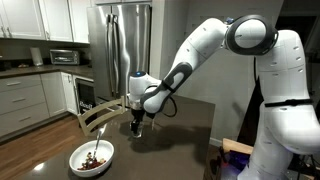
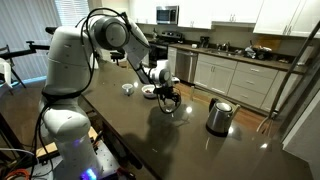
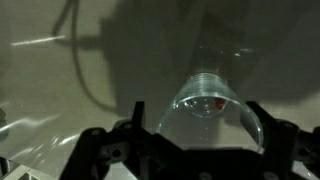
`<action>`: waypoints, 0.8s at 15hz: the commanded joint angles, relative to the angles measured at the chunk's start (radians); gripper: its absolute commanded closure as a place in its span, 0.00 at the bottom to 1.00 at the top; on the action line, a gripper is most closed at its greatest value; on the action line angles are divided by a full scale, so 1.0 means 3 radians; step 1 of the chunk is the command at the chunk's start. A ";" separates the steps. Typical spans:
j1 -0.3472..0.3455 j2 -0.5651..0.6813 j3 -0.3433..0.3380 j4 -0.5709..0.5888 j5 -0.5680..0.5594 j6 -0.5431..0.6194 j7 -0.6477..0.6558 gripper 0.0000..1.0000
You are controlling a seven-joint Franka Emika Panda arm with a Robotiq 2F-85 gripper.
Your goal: Pour the contents in the cup into the bowl
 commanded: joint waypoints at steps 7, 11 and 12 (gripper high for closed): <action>-0.0016 -0.0282 0.0109 0.0242 0.0095 -0.0909 -0.0276 0.00; 0.0024 -0.0521 0.0168 0.0354 0.0098 -0.1275 -0.0321 0.00; 0.0036 -0.0585 0.0182 0.0390 0.0066 -0.1393 -0.0312 0.00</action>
